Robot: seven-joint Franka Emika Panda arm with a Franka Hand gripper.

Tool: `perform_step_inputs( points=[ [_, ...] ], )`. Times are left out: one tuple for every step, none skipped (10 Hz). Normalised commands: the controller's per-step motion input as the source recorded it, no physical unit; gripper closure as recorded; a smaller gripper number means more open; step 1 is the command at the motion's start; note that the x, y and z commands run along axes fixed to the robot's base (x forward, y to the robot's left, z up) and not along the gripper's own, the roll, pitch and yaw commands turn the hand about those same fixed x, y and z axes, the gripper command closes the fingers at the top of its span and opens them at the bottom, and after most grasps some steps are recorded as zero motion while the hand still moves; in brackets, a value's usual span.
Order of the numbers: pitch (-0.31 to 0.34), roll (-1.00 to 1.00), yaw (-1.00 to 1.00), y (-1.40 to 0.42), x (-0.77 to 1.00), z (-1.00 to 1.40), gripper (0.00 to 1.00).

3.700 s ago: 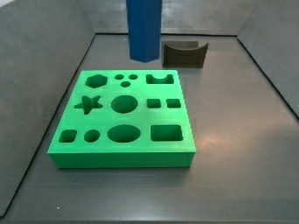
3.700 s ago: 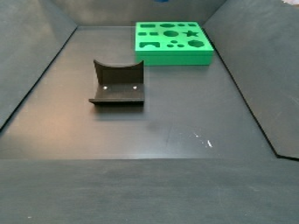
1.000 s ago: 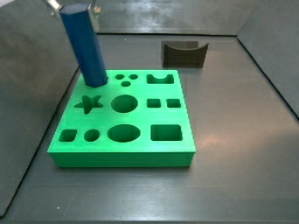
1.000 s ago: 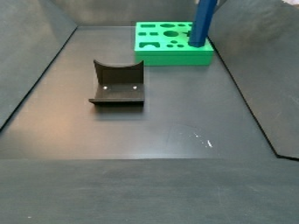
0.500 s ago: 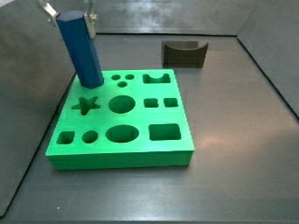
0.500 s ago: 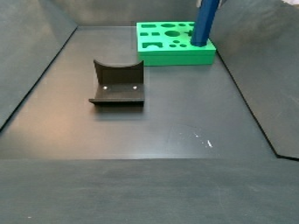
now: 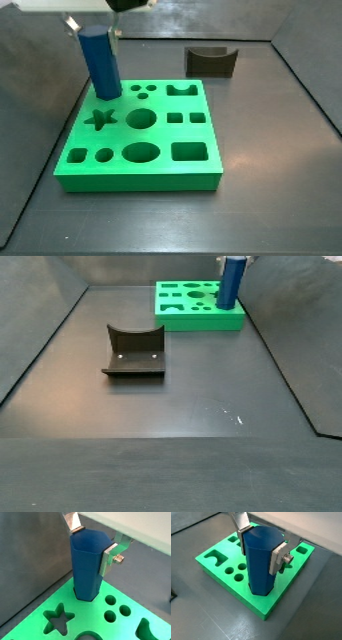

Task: Insert the hexagon object.

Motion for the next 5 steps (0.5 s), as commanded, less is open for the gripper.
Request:
perform_step_inputs(
  points=[
    [0.0, -0.06, -0.14, 0.07, 0.0, -0.23, 1.0],
    [0.0, -0.04, -0.13, 0.06, 0.0, -0.25, 1.0],
    [0.0, 0.0, -0.09, 0.09, 0.04, -0.31, 1.0],
    [-0.006, 0.0, -0.07, 0.0, 0.0, -0.19, 1.0],
    [0.0, 0.0, 0.0, 0.0, 0.0, 0.0, 1.0]
  ],
)
